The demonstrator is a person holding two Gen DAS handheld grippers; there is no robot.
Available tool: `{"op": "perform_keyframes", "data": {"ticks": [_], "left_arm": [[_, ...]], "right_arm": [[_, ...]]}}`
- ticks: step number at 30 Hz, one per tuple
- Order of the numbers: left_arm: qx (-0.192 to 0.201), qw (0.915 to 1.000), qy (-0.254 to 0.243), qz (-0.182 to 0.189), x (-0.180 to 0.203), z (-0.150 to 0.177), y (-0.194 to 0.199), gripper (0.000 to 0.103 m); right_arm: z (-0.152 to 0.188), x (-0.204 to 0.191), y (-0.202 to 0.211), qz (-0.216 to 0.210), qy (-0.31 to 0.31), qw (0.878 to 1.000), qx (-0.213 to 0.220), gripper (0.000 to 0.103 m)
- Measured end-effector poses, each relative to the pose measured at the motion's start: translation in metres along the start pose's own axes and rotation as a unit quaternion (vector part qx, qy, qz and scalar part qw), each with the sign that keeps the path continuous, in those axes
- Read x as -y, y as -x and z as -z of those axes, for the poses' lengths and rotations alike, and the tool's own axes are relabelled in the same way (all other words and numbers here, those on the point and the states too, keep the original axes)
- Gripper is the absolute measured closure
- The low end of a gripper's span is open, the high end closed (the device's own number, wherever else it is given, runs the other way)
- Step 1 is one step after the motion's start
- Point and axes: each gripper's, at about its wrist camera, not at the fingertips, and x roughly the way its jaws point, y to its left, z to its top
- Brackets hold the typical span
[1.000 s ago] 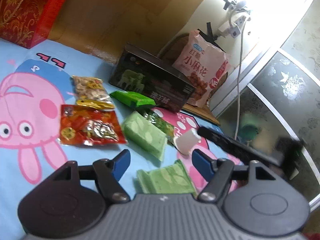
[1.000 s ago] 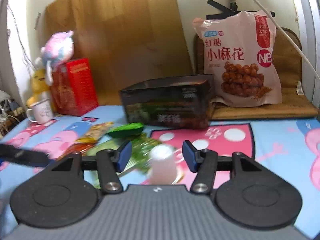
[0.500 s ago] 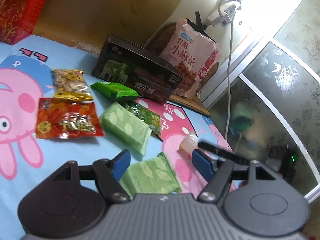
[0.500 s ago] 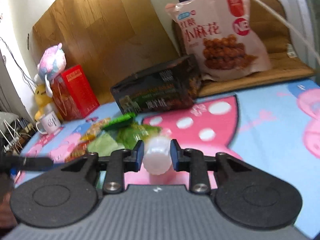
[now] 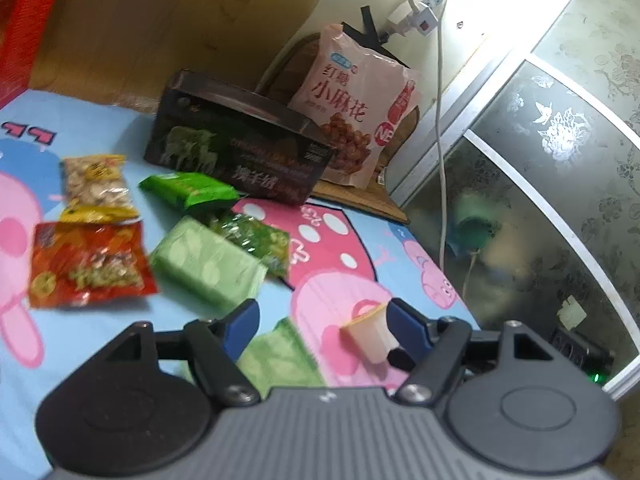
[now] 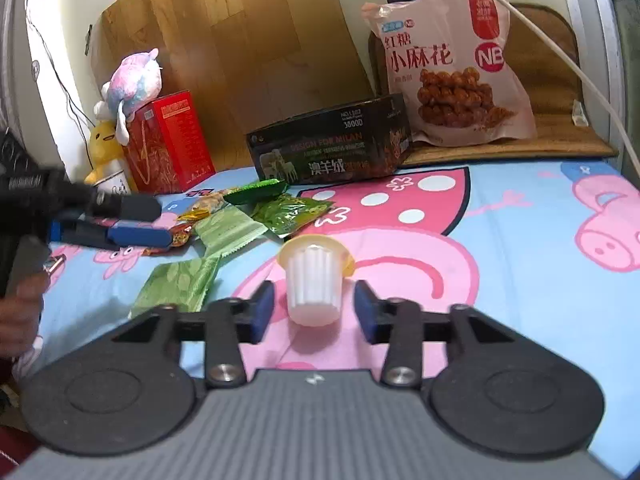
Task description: Organize snacks
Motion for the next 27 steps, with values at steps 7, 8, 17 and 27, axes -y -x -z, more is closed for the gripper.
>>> {"op": "perform_keyframes", "data": {"ticks": [7,8,17,27], "left_arm": [[-0.044,0.9966,-0.066,0.022,0.038,-0.007,-0.049,0.030],[-0.050,0.9959,-0.073,0.021,0.041,-0.007,-0.057,0.030],[-0.105,0.9917,-0.070,0.025,0.035,0.006,-0.104,0.057],[-0.027,0.9976,-0.061,0.020,0.029,-0.030,-0.066,0.063]], "right_arm": [[0.008,-0.001,0.002,0.011,0.022,1.000,-0.009,0.053],[0.009,-0.001,0.001,0.013,0.024,1.000,-0.011,0.053],[0.008,-0.007,-0.014,0.009,0.053,0.998,-0.026,0.061],[-0.016,-0.036,-0.038,0.004,0.094,0.996,-0.005,0.069]]}}
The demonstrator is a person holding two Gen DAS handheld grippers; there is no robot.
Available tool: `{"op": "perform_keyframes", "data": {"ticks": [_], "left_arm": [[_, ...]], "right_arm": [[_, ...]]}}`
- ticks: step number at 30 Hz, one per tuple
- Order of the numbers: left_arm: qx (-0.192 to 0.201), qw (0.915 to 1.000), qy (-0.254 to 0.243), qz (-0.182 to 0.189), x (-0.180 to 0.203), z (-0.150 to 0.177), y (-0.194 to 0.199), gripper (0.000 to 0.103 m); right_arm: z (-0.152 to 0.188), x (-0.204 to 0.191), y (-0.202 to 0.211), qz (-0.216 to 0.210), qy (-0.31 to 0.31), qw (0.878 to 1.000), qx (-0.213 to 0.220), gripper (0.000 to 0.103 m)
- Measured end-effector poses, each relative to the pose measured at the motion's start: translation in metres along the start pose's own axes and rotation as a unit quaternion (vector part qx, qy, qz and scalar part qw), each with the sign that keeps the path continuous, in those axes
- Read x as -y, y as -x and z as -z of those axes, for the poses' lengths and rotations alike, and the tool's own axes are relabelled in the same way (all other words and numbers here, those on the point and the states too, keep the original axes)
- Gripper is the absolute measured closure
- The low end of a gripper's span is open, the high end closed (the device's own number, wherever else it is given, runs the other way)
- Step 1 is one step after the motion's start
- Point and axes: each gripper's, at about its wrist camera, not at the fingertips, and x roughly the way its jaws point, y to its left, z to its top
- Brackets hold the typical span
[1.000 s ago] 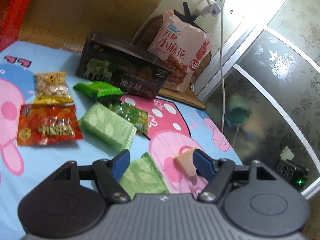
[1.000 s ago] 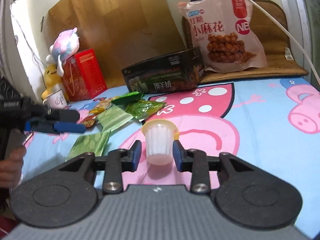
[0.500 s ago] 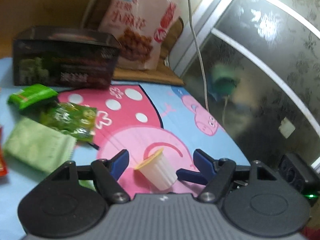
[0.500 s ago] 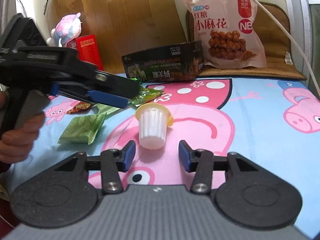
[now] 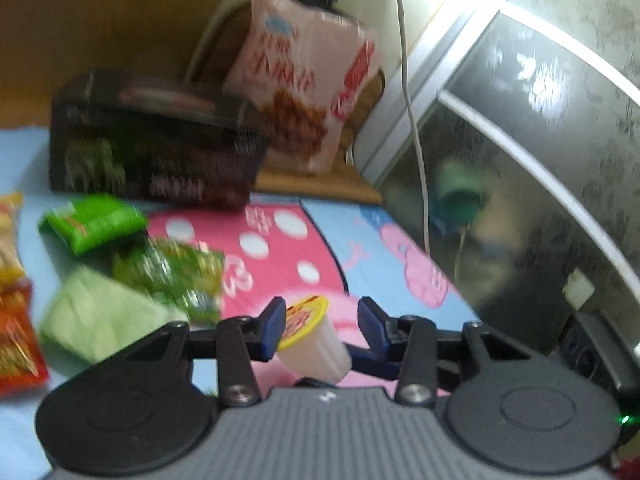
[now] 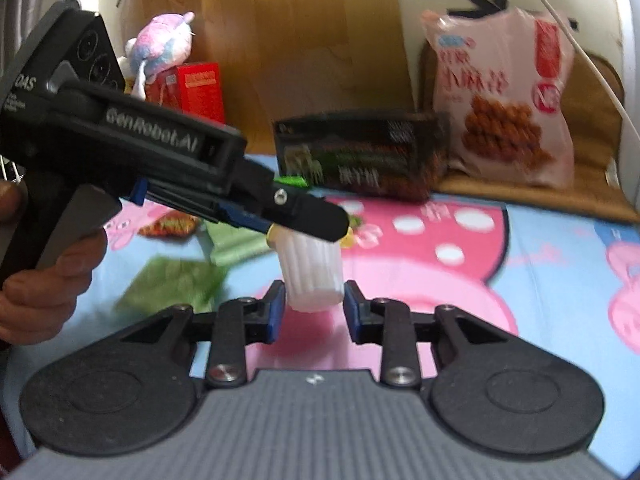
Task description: Organize snacks
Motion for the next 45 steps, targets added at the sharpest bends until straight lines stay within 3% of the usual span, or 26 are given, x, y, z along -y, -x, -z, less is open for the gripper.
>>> {"op": "perform_keyframes", "data": {"ticks": [15,23,27,32,37,39,45], "left_arm": [[0.127,0.9914,-0.020,-0.028,-0.029,-0.119,0.025,0.063],[0.135,0.9891,0.014,-0.057,-0.068,-0.157,-0.004,0.063],[0.118,0.9893,0.035,-0.079,-0.086,-0.150,-0.019,0.062],[0.120,0.9876,0.057,-0.084,-0.098,-0.128,-0.005,0.062],[0.123,0.9858,0.047,-0.104,-0.086,-0.091,0.024,0.058],[0.125,0.9851,0.032,-0.114,-0.078,-0.072,0.038,0.057],[0.138,0.9793,0.019,-0.147,-0.068,-0.014,0.083,0.056]], "right_arm": [[-0.115,0.001,-0.069,0.038,0.116,0.989,0.083,0.070],[-0.151,0.025,-0.128,0.070,0.126,0.987,0.075,0.069],[-0.149,0.037,-0.150,0.074,0.093,0.992,0.052,0.068],[-0.135,0.036,-0.124,0.062,0.056,0.993,0.078,0.065],[-0.099,0.026,-0.084,0.032,0.010,0.993,0.117,0.030],[-0.079,0.017,-0.068,0.022,-0.008,0.992,0.127,0.006],[-0.045,-0.005,-0.037,0.003,-0.056,0.991,0.118,0.000]]}}
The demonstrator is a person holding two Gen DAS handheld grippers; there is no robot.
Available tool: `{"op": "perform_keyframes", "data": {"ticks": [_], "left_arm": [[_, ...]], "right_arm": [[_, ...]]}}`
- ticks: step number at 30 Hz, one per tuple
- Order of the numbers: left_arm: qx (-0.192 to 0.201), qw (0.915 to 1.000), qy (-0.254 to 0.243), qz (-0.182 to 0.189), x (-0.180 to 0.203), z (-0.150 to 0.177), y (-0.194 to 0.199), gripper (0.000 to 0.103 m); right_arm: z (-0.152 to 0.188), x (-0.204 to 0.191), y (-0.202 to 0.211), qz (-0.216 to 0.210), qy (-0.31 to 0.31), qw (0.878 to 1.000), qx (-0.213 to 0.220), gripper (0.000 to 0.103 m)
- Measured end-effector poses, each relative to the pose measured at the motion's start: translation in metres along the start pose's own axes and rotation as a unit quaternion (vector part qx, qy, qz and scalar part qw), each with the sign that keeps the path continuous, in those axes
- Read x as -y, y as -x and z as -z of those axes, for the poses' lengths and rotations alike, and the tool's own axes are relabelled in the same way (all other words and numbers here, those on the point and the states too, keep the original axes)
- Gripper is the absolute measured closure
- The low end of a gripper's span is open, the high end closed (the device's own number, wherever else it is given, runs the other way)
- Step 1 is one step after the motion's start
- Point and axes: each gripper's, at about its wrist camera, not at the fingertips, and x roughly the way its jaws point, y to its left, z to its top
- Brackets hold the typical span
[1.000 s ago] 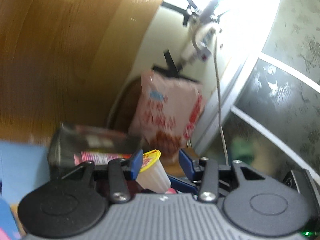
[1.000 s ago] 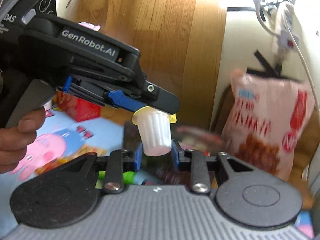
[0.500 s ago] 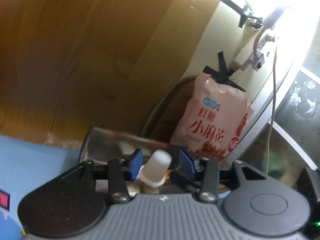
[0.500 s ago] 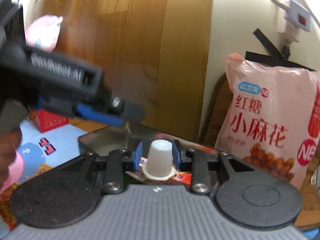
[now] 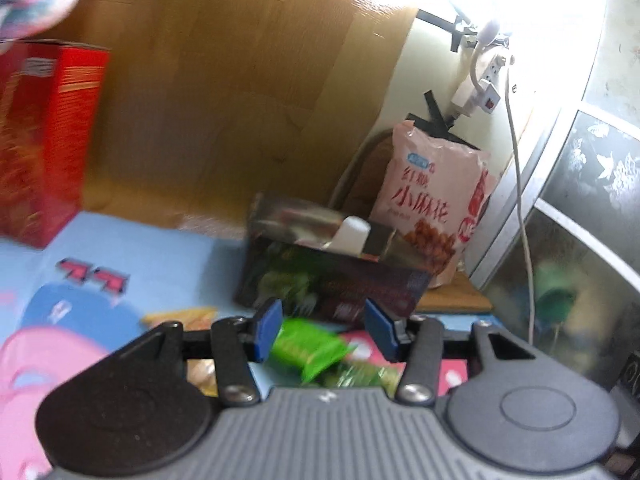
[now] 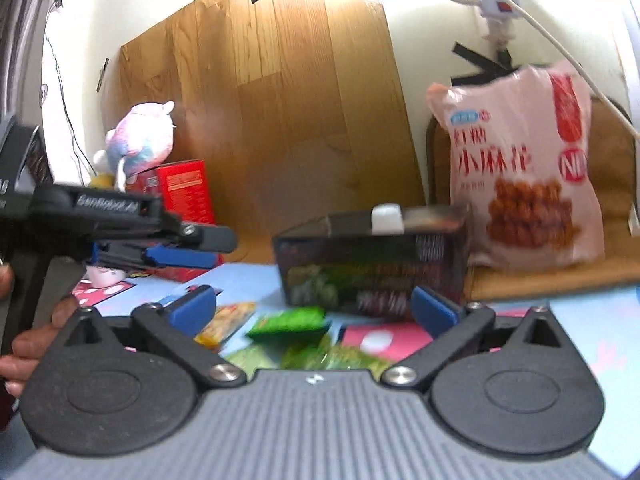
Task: Organize snacks
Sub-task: 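Lower the jelly cup into the black tin box and open the grippers, then move both grippers toward the yellow peanut bag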
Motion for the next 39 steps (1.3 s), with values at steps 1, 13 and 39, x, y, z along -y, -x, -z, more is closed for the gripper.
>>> {"op": "perform_keyframes", "data": {"ticks": [1,13,39], "left_arm": [[0.001,1.0000,0.000,-0.007,-0.002,0.006,0.007,0.056],[0.025,0.9926,0.002,-0.119,-0.043,0.045,0.064,0.053],[0.022,0.9854,0.163,-0.043,-0.120,0.031,0.043,0.055]], "right_arm": [[0.002,-0.002,0.004,0.003,-0.005,1.000,-0.006,0.000],[0.017,-0.035,0.023,-0.021,-0.062,0.997,-0.041,0.000],[-0.016,-0.095,-0.152,-0.047,0.061,0.963,-0.257,0.029]]}}
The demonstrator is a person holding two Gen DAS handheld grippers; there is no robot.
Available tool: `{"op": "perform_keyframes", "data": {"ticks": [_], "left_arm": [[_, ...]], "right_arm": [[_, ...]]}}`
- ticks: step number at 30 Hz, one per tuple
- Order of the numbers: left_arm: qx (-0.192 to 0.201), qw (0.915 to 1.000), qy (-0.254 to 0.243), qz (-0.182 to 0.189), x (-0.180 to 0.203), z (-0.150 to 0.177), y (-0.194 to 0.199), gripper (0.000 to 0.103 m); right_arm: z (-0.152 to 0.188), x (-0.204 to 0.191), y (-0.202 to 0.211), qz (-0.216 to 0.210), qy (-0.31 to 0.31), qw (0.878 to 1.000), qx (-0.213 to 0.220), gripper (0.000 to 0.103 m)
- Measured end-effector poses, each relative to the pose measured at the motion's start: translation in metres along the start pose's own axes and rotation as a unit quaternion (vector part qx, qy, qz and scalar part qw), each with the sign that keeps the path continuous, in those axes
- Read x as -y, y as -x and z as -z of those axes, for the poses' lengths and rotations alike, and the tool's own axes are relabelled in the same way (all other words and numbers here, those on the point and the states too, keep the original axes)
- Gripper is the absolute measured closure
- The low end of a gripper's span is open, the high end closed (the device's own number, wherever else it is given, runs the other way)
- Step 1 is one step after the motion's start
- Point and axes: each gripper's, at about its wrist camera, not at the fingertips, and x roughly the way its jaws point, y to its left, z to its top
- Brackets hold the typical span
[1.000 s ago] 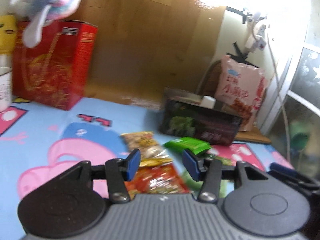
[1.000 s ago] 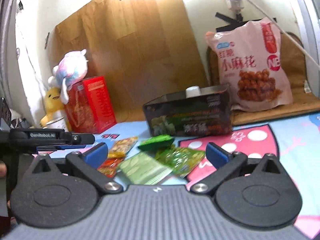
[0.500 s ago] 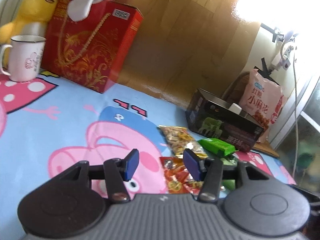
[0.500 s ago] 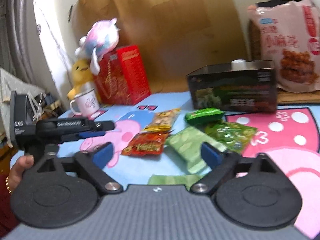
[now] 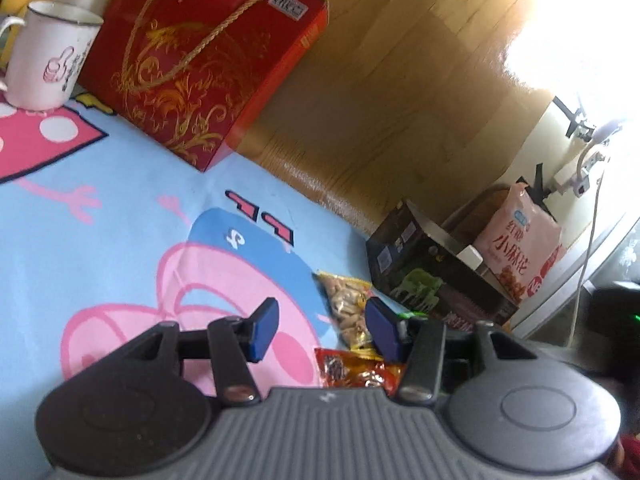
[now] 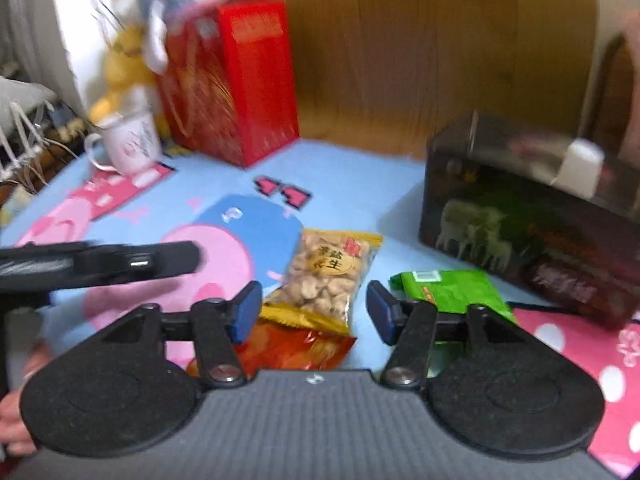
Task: Organize snacks
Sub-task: 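Move both grippers toward the yellow peanut bag, then close both grippers on the yellow peanut bag and lift it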
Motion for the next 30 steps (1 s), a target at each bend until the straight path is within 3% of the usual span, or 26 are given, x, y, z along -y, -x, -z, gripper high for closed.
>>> {"op": "perform_keyframes", "data": {"ticks": [2,4,5,6,9,11,14,18,20,22,23,24,25,27,30], "left_arm": [[0.004,1.0000,-0.005,0.004,0.001,0.000,0.003,0.055],[0.003,0.9999,-0.009,0.008,0.003,0.001,0.004,0.055],[0.002,0.9999,-0.009,0.010,0.003,0.001,0.004,0.055],[0.002,0.9999,-0.008,0.012,0.003,0.001,0.005,0.055],[0.010,0.9997,0.001,0.023,0.001,0.000,0.011,0.054],[0.022,0.9994,0.007,0.025,-0.001,-0.001,0.017,0.053],[0.035,0.9985,0.019,0.037,-0.007,-0.003,0.024,0.049],[0.015,0.9977,0.020,0.063,-0.006,-0.001,0.020,0.047],[0.005,0.9981,0.005,0.061,-0.001,0.002,0.016,0.047],[0.000,0.9983,-0.008,0.058,0.002,0.005,0.015,0.047],[-0.004,0.9982,-0.011,0.058,0.003,0.006,0.014,0.047],[-0.007,0.9982,-0.012,0.058,0.003,0.007,0.013,0.047],[-0.010,0.9982,-0.013,0.058,0.002,0.008,0.013,0.047],[-0.017,0.9982,-0.016,0.056,0.001,0.010,0.014,0.047],[-0.026,0.9973,-0.023,0.066,0.003,0.014,0.018,0.048]], "right_arm": [[-0.004,0.006,-0.020,-0.010,-0.020,0.999,-0.037,0.030],[-0.005,0.003,-0.024,-0.010,-0.008,1.000,-0.027,0.047],[-0.006,0.000,-0.022,-0.009,0.001,1.000,-0.022,0.066],[-0.007,-0.003,-0.018,-0.004,0.010,1.000,-0.011,0.077],[-0.011,-0.010,0.001,-0.014,0.033,0.999,0.020,0.080],[-0.010,-0.018,0.016,-0.026,0.062,0.997,0.030,0.080],[0.002,-0.030,0.046,-0.078,0.109,0.991,0.026,0.080],[0.033,-0.048,0.075,-0.142,0.188,0.972,-0.007,0.080],[0.054,-0.055,0.084,-0.153,0.235,0.959,-0.029,0.080],[0.071,-0.055,0.087,-0.123,0.259,0.958,-0.026,0.066],[0.075,-0.053,0.088,-0.094,0.252,0.963,-0.015,0.051],[0.078,-0.046,0.093,-0.069,0.229,0.971,0.002,0.048],[0.079,-0.040,0.098,-0.060,0.198,0.978,0.015,0.048],[0.088,-0.026,0.111,-0.081,0.126,0.988,0.030,0.048],[0.108,-0.021,0.125,-0.099,0.082,0.991,0.042,0.048]]}}
